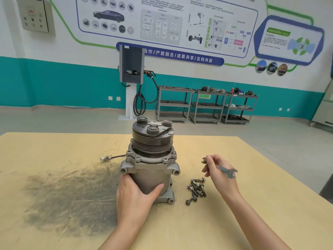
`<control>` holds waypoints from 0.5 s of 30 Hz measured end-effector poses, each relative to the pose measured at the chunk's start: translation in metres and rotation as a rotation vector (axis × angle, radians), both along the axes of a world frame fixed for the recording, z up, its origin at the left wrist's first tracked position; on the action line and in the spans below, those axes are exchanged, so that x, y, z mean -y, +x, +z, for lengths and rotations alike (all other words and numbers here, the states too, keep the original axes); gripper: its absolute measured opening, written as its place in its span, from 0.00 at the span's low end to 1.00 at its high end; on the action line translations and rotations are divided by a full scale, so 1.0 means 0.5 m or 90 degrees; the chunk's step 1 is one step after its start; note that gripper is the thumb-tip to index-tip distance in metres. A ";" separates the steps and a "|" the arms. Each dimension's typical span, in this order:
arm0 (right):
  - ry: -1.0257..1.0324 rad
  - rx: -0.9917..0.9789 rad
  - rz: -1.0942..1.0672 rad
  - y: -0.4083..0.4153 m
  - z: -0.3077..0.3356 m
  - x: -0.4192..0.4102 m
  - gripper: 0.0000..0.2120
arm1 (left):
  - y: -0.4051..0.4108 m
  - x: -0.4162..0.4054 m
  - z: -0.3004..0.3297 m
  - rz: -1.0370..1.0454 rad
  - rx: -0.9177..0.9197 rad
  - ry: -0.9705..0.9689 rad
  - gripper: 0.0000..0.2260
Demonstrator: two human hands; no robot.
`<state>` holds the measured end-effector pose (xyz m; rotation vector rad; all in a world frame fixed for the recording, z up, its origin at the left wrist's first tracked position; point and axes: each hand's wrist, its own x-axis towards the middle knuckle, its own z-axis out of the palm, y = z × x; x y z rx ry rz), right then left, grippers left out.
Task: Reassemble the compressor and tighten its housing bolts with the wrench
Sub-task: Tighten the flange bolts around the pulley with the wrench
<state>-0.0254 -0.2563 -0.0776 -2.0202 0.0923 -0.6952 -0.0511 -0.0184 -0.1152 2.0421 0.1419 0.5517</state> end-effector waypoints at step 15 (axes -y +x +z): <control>-0.493 0.046 0.163 -0.038 -0.040 0.025 0.20 | -0.010 0.031 0.008 0.052 -0.016 0.040 0.43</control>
